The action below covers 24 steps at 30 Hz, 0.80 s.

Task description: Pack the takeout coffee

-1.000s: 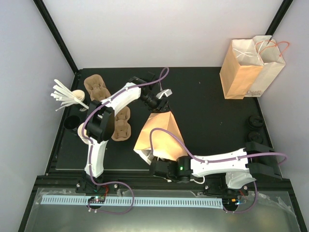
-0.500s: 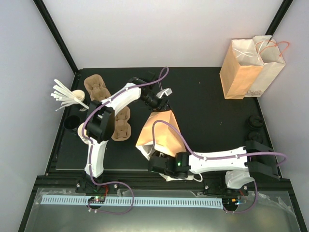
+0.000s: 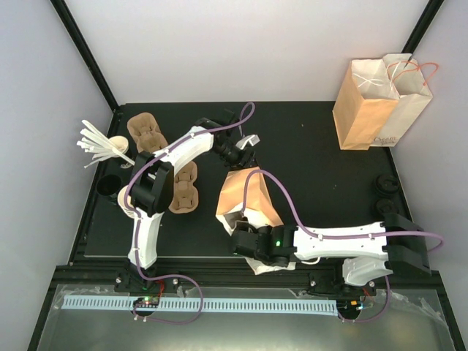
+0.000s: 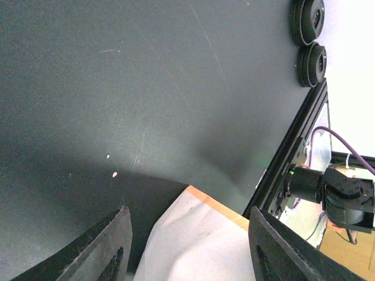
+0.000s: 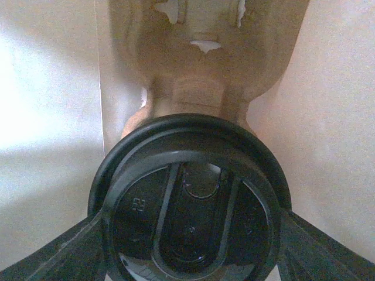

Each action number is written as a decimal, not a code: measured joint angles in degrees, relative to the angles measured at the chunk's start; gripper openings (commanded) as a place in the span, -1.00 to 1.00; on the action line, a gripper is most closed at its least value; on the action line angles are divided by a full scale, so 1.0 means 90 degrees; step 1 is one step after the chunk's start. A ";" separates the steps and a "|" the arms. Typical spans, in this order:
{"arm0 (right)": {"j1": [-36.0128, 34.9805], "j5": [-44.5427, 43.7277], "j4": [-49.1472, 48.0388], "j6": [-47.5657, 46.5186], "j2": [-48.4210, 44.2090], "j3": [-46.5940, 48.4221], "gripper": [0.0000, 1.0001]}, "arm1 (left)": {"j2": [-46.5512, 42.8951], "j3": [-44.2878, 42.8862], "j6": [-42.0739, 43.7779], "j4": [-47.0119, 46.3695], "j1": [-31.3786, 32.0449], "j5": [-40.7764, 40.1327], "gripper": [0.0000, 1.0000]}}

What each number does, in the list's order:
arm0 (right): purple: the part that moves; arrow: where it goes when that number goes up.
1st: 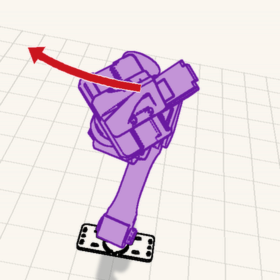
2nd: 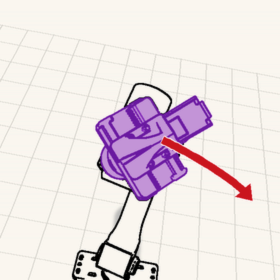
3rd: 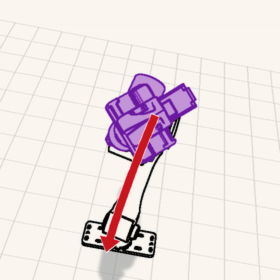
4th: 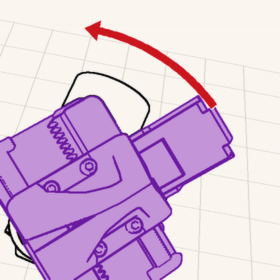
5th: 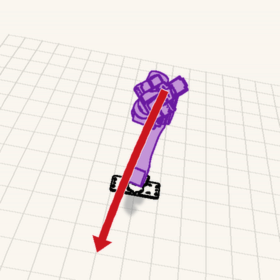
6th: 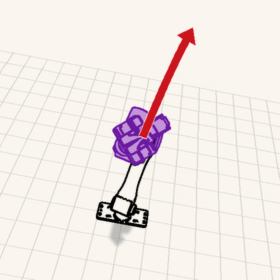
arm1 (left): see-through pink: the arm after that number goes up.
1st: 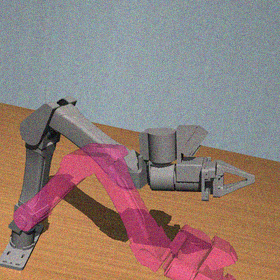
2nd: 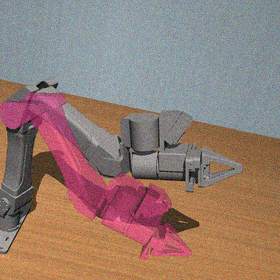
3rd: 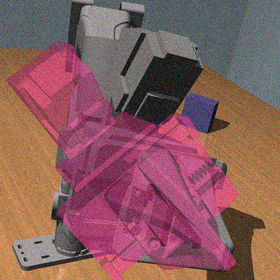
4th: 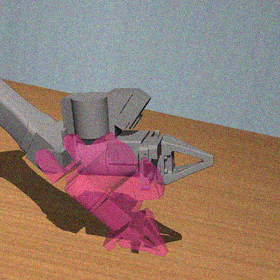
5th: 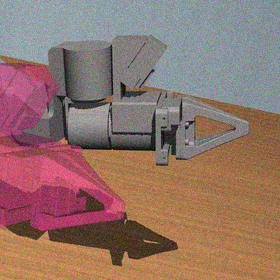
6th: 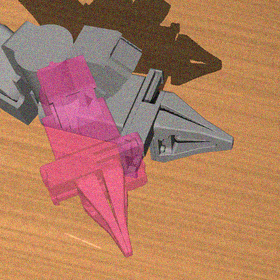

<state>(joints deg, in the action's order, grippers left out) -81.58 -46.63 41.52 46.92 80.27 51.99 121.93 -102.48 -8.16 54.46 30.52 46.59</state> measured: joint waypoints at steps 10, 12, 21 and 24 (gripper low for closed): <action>0.0010 0.0223 0.0109 0.0027 0.0019 0.0007 0.17 | 0.0000 0.0027 -0.0044 0.0007 -0.0002 -0.0005 0.14; 0.0010 0.0306 0.0250 0.0053 0.0041 0.0073 0.24 | 0.0000 0.0027 -0.0044 0.0015 -0.0002 -0.0005 0.14; 0.0044 0.0799 0.0597 0.0112 -0.0199 0.0214 0.41 | 0.0002 0.0027 -0.0036 0.0265 0.0005 -0.0097 0.14; 0.0051 0.1020 0.0738 0.0155 -0.0199 0.0376 0.52 | 0.0002 0.0036 0.0017 0.0449 0.0015 -0.0175 0.14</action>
<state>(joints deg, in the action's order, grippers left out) -81.12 -37.45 48.16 48.31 78.48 55.37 121.95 -102.15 -8.01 58.50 30.65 45.01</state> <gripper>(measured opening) 0.738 0.572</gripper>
